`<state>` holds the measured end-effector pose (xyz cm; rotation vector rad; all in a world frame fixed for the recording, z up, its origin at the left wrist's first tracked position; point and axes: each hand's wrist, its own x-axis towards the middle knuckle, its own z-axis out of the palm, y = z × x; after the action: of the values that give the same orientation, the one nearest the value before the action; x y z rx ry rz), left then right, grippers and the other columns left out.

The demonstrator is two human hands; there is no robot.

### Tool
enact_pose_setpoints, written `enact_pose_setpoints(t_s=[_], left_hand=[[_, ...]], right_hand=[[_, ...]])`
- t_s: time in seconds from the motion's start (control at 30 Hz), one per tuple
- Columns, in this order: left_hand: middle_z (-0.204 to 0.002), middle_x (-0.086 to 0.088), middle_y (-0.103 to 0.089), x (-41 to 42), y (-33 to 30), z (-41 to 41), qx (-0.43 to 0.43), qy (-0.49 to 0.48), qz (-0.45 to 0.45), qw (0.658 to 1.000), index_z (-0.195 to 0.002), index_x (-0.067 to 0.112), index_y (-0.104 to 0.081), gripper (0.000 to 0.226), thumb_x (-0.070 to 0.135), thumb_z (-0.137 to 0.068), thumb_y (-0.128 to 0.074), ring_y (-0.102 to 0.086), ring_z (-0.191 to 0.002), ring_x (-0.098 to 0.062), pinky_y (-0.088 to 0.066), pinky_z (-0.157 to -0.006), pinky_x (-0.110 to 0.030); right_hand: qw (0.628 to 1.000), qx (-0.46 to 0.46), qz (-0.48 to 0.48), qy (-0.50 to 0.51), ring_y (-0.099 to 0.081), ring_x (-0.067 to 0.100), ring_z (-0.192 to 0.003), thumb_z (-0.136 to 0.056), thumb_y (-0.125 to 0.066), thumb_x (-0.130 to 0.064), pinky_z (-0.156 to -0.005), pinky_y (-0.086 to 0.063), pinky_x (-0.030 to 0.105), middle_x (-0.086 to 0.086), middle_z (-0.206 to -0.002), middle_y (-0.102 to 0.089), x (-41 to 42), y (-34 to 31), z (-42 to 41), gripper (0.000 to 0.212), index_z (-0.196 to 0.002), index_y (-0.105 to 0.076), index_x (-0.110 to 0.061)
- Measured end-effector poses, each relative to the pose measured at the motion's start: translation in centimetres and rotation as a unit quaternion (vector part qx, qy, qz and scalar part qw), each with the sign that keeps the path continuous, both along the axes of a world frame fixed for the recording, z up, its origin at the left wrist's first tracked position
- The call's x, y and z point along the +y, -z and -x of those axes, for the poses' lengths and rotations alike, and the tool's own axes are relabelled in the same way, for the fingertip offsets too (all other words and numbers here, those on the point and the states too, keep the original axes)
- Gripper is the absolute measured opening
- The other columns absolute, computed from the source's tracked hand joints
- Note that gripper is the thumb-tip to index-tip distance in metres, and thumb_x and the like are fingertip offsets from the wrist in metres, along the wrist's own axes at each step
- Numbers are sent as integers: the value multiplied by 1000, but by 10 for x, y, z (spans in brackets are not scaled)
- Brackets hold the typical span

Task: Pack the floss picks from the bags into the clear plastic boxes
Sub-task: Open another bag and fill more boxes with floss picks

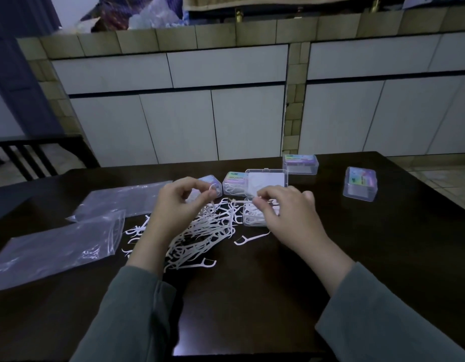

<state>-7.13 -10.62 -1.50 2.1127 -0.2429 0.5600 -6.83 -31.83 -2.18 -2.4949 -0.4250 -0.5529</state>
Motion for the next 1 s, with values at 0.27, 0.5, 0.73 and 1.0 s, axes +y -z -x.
enact_pose_setpoints(t_s=[0.27,0.5,0.73,1.0], left_hand=[[-77,-20,-62,-18,-12,-18,-12,30,64,997,-79,33,-73,15,47,-76,-75,-43,-62,-31,-43,-61,-37],[-78,-26,-62,-50,-23,-36,-24,60,195,979,-82,20,-72,7,27,-82,-74,-51,-68,-24,-49,-68,-42],[-64,10,-64,-55,-3,-46,18,39,147,988,-75,25,-70,9,27,-80,-77,-47,-62,-19,-42,-59,-29],[-66,7,-61,-51,-4,-44,61,-8,138,988,-80,19,-68,10,25,-81,-76,-46,-51,-1,-39,-53,-18]], right_hand=[[985,48,-159,-53,-48,11,-89,-89,-62,-42,-94,-40,46,-27,-86,-53,-21,-4,-30,13,-77,-59,-41],[983,106,-129,-70,-48,19,-103,-80,-62,-56,-94,-41,43,-21,-97,-60,-35,3,-52,7,-77,-61,-49],[994,45,93,-21,-44,8,-112,-89,-61,-49,-100,-22,36,-17,-116,-62,-48,2,-66,26,-110,-69,-37],[996,76,52,-20,-36,8,-106,-79,-64,-59,-96,-24,36,-17,-109,-62,-49,5,-62,35,-109,-69,-42]])
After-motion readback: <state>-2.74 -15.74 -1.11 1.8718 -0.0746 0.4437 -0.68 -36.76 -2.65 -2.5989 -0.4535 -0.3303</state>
